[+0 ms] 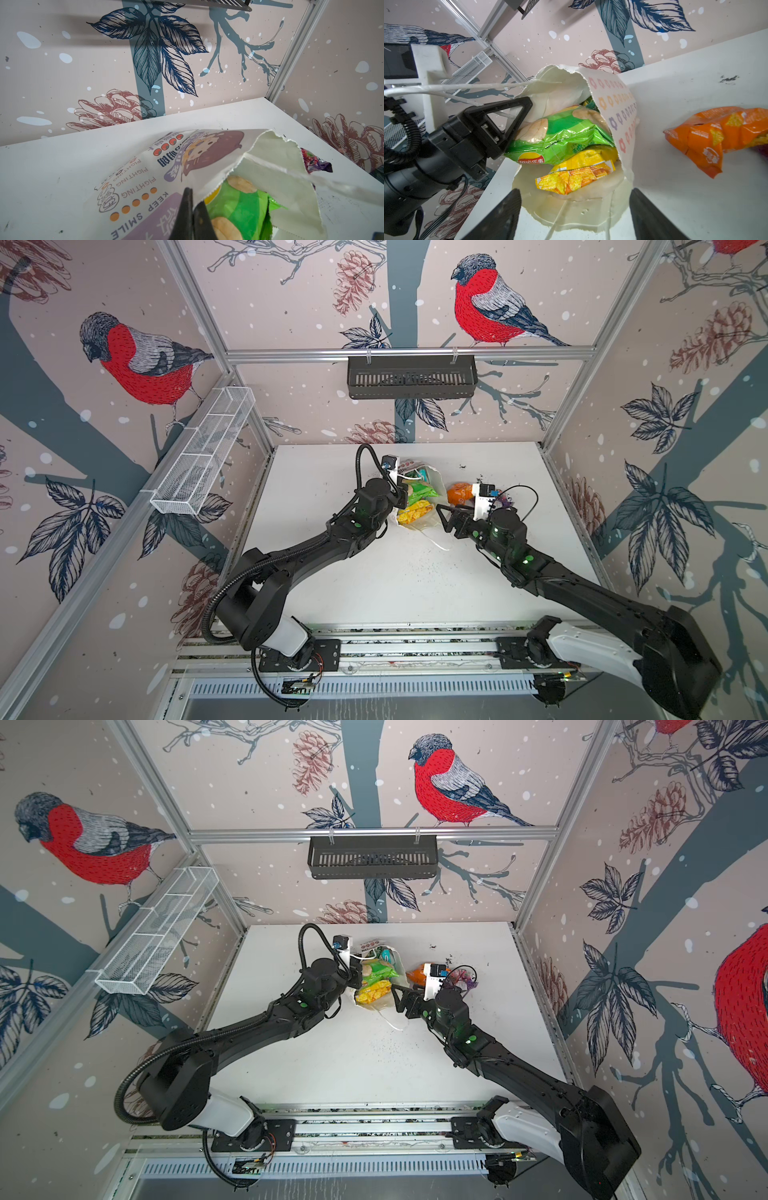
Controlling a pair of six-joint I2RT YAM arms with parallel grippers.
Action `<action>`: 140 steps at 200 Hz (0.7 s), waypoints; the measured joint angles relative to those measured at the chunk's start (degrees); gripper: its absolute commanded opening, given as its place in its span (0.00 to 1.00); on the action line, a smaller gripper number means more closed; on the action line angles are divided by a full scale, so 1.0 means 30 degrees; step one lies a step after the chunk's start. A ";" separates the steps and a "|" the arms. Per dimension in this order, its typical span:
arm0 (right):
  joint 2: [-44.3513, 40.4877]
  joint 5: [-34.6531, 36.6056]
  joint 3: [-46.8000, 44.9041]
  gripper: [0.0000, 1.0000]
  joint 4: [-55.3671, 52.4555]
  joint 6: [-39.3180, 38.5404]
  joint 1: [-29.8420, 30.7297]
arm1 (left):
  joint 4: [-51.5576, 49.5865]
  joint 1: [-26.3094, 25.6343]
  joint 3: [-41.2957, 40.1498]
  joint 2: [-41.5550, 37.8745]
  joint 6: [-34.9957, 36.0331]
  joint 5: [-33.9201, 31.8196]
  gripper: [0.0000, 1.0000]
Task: Take the snacks out of the paper bag
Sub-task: Pick up the snack from the paper bag.
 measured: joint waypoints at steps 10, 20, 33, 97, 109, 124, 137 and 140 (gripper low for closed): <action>0.0335 -0.0255 0.0066 0.83 0.0437 0.0168 0.0109 | -0.0160 -0.0015 -0.0051 -0.0146 -0.0029 0.0138 0.00; 0.0670 -0.0539 0.0189 0.83 0.0685 0.0233 0.0189 | -0.0306 -0.0015 -0.0117 -0.0291 -0.0051 0.0284 0.00; 0.1086 -0.0670 0.0459 0.83 0.0991 0.0321 0.0248 | -0.0452 -0.0015 -0.0189 -0.0474 -0.0117 0.0488 0.00; 0.2994 -0.1180 0.1494 0.83 0.1923 0.0772 0.0605 | -0.0729 -0.0022 -0.0350 -0.0758 -0.0379 0.0984 0.00; 0.3534 -0.1180 0.1632 0.83 0.2091 0.0867 0.0656 | -0.0729 -0.0022 -0.0350 -0.0758 -0.0393 0.0998 0.00; 0.4131 -0.1224 0.1668 0.83 0.2040 0.1246 0.0685 | -0.0729 -0.0022 -0.0350 -0.0758 -0.0466 0.0998 0.00; 0.4597 -0.1268 0.1770 0.84 0.2040 0.1384 0.0685 | -0.0729 -0.0022 -0.0350 -0.0758 -0.0488 0.1020 0.00; 0.4685 -0.1311 0.1792 0.84 0.2047 0.1464 0.0685 | -0.0729 -0.0022 -0.0350 -0.0758 -0.0495 0.1042 0.00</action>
